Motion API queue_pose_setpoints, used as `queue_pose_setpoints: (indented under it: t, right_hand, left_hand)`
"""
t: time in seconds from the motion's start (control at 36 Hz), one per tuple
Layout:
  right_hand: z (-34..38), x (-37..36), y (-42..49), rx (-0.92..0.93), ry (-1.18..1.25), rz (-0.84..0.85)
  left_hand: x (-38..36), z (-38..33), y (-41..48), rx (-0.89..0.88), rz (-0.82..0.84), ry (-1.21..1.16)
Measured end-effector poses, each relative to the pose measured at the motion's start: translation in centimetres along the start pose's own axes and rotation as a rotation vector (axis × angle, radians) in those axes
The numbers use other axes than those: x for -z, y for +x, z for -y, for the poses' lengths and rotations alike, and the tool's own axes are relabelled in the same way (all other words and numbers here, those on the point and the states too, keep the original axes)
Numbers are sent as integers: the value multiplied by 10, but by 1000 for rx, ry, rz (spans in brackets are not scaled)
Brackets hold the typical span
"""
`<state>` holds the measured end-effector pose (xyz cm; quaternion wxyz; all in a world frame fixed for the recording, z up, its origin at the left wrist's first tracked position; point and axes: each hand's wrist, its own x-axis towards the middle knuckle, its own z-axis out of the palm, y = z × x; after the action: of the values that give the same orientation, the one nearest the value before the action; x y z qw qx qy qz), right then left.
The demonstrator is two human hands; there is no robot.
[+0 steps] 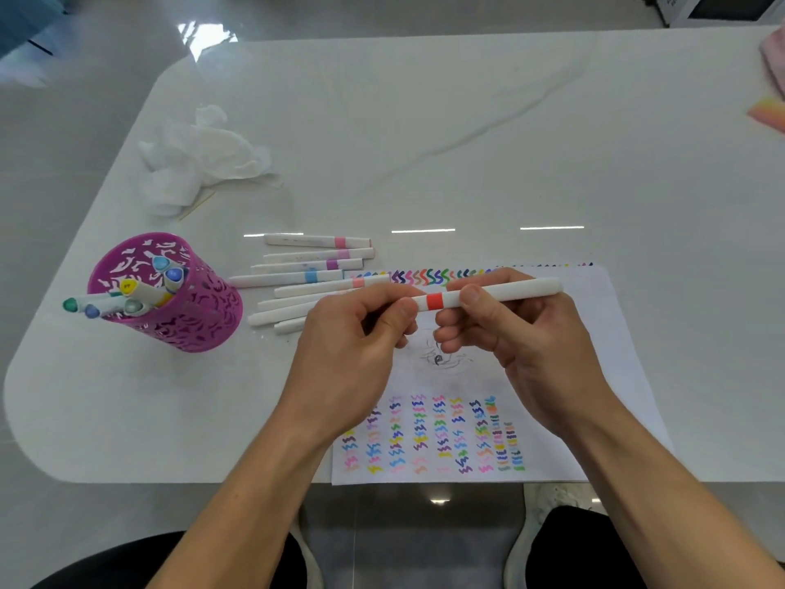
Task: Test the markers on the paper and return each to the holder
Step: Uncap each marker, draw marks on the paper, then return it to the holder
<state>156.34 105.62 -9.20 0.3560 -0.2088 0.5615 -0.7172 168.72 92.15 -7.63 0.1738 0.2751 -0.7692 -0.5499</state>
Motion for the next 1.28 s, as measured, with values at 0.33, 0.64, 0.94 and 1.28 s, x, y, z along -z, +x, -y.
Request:
queue_pose_setpoints:
  t: [0.33, 0.64, 0.94, 1.28]
  right_hand:
    - [-5, -8, -1, -27, 17, 12]
    - [-5, -5, 9, -73, -90, -61]
    - [-13, 4, 12, -33, -245, -214]
    - [-16, 8, 15, -77, -182, -213]
  left_hand:
    - [2, 3, 1, 22, -14, -32]
    - [27, -18, 9, -57, -262, -221]
    - [60, -22, 1, -398, -606, 108]
    - [93, -13, -12, -545, -814, 454]
